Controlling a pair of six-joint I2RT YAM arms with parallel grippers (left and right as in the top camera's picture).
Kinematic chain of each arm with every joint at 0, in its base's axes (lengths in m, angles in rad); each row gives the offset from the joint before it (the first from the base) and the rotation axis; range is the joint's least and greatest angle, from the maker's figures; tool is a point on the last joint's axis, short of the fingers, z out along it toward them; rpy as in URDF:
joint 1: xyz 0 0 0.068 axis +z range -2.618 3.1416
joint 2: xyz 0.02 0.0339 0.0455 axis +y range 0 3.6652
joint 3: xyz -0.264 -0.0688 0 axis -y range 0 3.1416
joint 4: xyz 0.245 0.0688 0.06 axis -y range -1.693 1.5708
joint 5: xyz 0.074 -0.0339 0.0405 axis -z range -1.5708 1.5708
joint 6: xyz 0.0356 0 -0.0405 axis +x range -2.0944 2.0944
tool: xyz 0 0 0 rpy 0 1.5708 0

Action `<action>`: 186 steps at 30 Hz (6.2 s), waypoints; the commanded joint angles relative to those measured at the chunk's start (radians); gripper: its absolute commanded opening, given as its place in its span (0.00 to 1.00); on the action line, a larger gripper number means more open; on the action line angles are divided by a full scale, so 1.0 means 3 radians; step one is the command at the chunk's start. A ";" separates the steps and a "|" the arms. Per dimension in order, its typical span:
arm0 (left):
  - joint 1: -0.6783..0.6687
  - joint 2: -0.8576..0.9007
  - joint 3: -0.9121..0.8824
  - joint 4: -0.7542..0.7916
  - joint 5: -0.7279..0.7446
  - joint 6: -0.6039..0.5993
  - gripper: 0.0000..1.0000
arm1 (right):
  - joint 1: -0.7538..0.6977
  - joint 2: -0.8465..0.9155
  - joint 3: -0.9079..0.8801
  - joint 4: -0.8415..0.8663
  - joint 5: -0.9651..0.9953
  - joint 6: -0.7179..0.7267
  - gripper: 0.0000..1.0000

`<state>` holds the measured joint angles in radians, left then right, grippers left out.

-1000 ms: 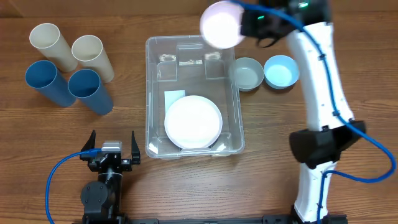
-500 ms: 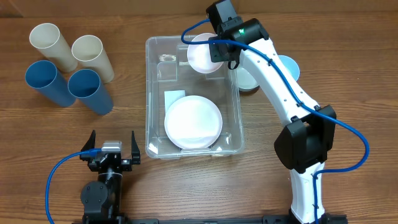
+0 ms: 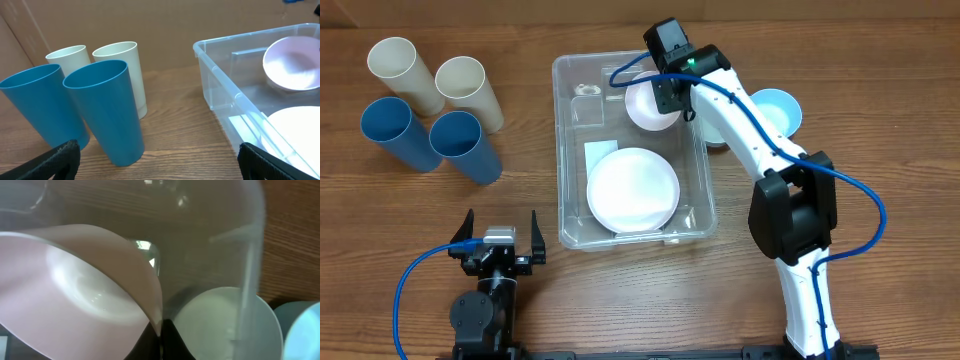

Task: Pack container
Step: 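Carry the pink bowl into the back of the bin and release, then move the right gripper to the light blue bowl and grip it, then lift the light blue bowl into the bin onto the pink bowl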

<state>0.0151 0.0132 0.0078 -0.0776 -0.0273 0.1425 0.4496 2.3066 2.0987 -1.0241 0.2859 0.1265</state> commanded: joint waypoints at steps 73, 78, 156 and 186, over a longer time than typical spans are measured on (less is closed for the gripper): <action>0.0014 -0.0025 -0.0010 0.0010 0.0006 0.0074 1.00 | -0.2008 -0.0420 -0.0553 -0.0670 -0.1344 0.0710 0.42; 0.0014 -0.0025 -0.0010 0.0010 0.0006 0.0074 1.00 | -0.2008 -0.0420 -0.0554 -0.0807 -0.1217 0.0710 0.42; 0.0014 -0.0025 -0.0010 0.0010 0.0005 0.0074 1.00 | -0.0459 -0.0506 0.1029 -0.1189 -0.0744 0.0437 0.13; 0.0014 -0.0025 -0.0010 0.0010 0.0006 0.0074 1.00 | 0.0020 -0.0498 -0.0167 0.0319 -0.1143 0.0144 0.33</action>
<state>0.0151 0.0132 0.0078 -0.0776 -0.0277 0.1425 0.4324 2.1757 2.0907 -0.9737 -0.0349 0.1974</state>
